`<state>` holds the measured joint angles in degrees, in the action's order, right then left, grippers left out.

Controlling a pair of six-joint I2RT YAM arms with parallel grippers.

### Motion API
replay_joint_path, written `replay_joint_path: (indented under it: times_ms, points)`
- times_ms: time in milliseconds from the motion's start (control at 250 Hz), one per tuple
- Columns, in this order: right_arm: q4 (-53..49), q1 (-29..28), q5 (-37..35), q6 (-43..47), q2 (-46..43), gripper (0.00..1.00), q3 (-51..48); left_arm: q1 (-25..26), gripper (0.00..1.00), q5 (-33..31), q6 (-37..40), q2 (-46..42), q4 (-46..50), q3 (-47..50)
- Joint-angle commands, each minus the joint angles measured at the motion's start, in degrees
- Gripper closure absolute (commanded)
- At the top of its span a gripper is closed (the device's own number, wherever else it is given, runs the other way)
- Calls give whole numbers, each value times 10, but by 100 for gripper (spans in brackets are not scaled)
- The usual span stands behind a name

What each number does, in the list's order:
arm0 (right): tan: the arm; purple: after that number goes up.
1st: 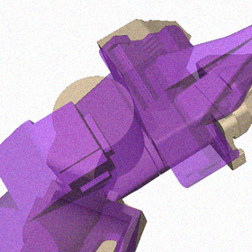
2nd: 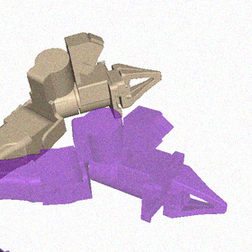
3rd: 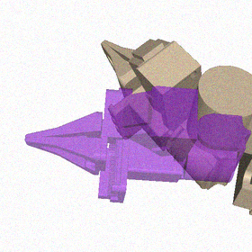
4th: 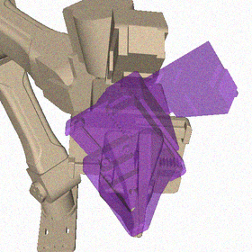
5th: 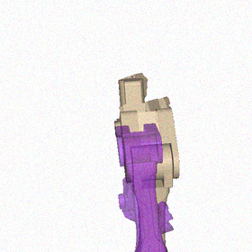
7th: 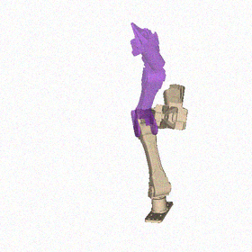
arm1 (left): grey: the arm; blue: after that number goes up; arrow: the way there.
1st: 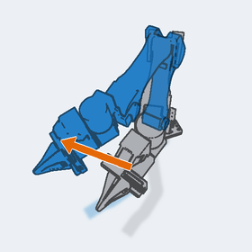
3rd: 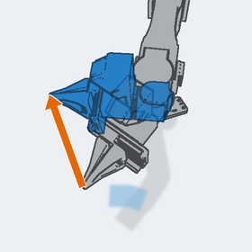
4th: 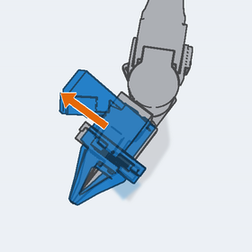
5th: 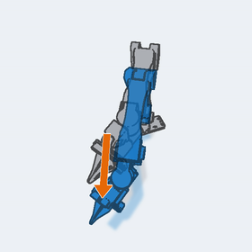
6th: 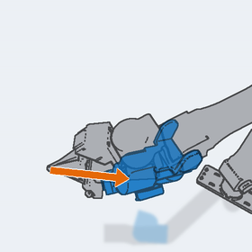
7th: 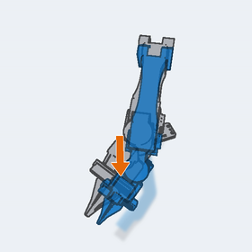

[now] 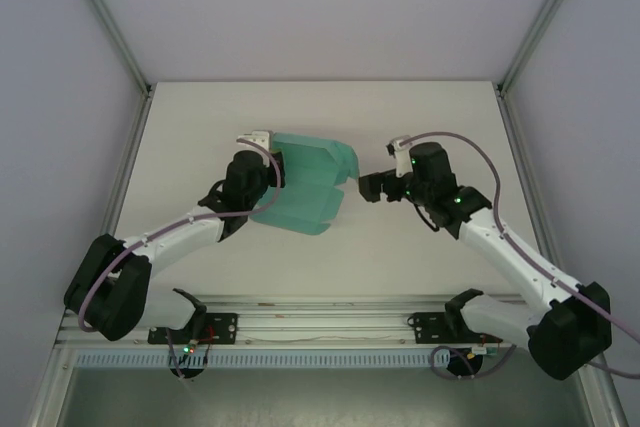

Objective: Assemble paper box

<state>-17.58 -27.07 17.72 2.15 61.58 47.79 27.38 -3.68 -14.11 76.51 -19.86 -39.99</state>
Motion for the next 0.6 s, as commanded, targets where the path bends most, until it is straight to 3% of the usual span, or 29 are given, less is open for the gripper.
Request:
replay_joint_path:
  times_ms: [0,108,216,448,596]
  points:
    - [28,-1,2,-6,-29,0,-36,-1,100,-24,-28,1,38,-33]
    - [55,-5,36,-6,-28,0,-47,-1,100,-9,-31,-4,40,-36]
    - [96,-15,24,-7,-5,0,-41,-1,100,11,-31,-9,29,-31]
    - [231,-39,-120,-60,63,0,-29,1,100,20,-33,0,16,-26]
    - [251,-52,-141,-67,105,0,-12,2,100,27,-39,7,12,-25]
